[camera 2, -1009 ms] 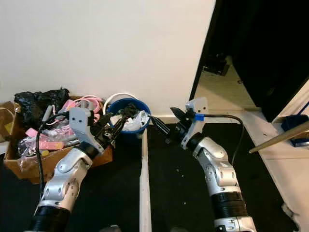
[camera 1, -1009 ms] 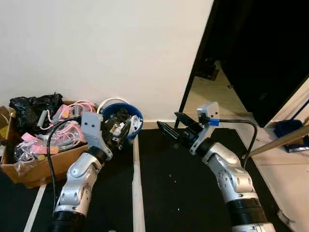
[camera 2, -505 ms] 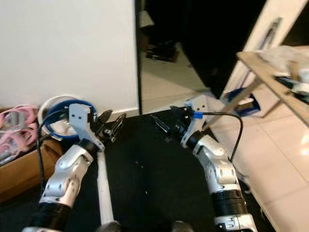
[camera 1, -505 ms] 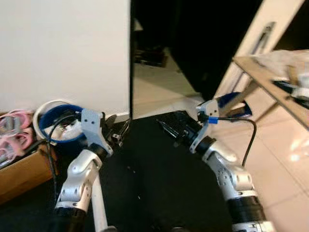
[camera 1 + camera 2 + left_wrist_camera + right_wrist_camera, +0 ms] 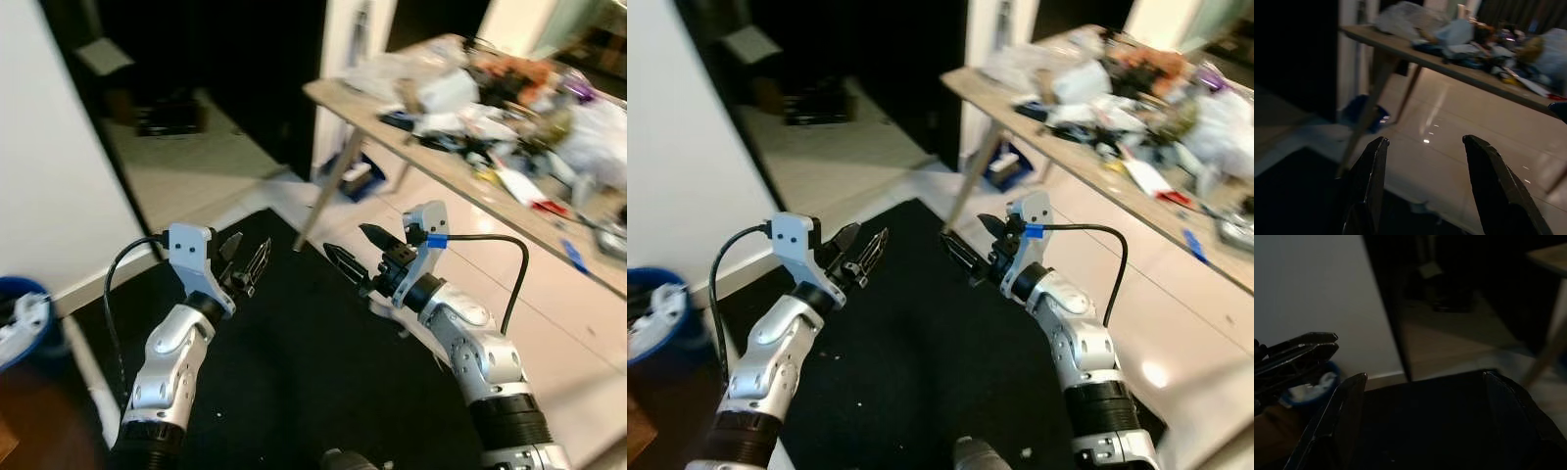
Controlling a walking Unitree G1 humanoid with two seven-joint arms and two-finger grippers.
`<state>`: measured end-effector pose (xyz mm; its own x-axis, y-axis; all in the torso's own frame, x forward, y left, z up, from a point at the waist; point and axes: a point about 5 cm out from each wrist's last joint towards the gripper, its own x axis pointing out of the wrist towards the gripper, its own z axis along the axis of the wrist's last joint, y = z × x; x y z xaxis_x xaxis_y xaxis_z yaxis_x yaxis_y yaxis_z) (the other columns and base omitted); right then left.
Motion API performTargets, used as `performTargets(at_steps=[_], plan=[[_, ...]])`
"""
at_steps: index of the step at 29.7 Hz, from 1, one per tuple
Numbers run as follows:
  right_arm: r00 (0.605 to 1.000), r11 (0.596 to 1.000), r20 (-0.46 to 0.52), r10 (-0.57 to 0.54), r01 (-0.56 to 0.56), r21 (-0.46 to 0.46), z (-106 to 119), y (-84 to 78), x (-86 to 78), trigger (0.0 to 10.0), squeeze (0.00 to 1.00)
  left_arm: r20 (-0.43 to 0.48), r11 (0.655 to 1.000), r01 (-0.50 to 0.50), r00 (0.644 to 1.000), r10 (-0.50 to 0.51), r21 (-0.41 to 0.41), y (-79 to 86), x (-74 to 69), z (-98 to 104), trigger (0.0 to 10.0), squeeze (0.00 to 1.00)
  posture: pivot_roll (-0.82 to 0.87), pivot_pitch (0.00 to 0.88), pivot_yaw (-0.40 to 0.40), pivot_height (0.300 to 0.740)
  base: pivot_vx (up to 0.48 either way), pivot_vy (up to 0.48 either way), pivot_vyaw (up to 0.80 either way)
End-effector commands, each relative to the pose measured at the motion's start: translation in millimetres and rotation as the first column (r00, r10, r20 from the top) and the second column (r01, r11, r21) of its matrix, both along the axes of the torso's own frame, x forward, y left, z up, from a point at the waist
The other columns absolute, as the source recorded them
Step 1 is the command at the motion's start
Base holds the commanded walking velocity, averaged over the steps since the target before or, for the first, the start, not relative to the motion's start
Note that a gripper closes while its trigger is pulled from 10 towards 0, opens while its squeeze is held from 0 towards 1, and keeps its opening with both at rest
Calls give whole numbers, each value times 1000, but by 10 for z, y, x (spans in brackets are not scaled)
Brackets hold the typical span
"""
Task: Picking trash to rubbish bin
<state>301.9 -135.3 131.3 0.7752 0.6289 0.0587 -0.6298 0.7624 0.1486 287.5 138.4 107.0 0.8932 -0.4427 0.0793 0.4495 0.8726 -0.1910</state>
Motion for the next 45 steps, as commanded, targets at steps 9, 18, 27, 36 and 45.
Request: performTargets(at_steps=[9,18,27,36,45], plan=[[1000,1000,-9,6,-6,-7,-9,7,-11,10000,0,-17,999,-36,999,36,-19,36,14,-14,10000,0,-1,0,-13,740,0,0,-763],[1000,1000,-6,6,-6,-13,4,7,5,10000,0,-7,999,-52,999,52,-3,50,46,1,10000,0,-2,0,-15,740,0,0,-763],[1000,1000,2,3,-2,-21,21,12,4,10000,0,-3,999,-45,999,45,1,45,44,9,10000,0,-7,0,-9,740,0,0,-763],[1000,1000,11,-4,4,-16,32,4,4,10000,0,11,1000,-28,1000,28,-5,26,31,23,10000,0,-8,0,-12,740,0,0,-762],[1000,1000,24,-8,8,-13,69,-29,14,10000,0,23,1000,-13,1000,13,-14,7,14,34,10000,0,-10,0,-15,740,27,0,0]])
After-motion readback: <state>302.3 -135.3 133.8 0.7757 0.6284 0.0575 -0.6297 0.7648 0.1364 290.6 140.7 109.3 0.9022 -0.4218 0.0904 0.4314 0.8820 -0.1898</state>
